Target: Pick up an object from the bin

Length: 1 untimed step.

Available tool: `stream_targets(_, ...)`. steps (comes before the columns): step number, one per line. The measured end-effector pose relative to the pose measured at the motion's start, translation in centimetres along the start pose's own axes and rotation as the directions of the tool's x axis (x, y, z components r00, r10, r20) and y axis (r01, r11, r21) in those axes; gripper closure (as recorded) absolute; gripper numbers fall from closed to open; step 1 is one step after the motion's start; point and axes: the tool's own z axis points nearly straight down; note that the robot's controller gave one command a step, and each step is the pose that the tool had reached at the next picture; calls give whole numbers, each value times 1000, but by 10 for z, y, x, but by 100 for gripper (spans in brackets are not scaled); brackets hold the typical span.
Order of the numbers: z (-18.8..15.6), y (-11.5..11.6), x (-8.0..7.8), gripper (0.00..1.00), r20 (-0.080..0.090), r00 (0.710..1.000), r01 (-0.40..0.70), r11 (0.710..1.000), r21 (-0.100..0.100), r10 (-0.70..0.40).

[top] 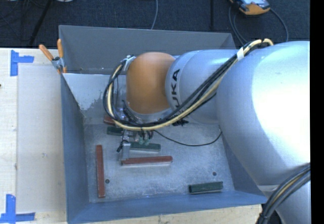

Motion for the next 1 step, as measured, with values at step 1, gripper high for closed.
stream_targets(1, 2, 0, -1, 0, -4, 1000, -2, 1000, -2, 2)
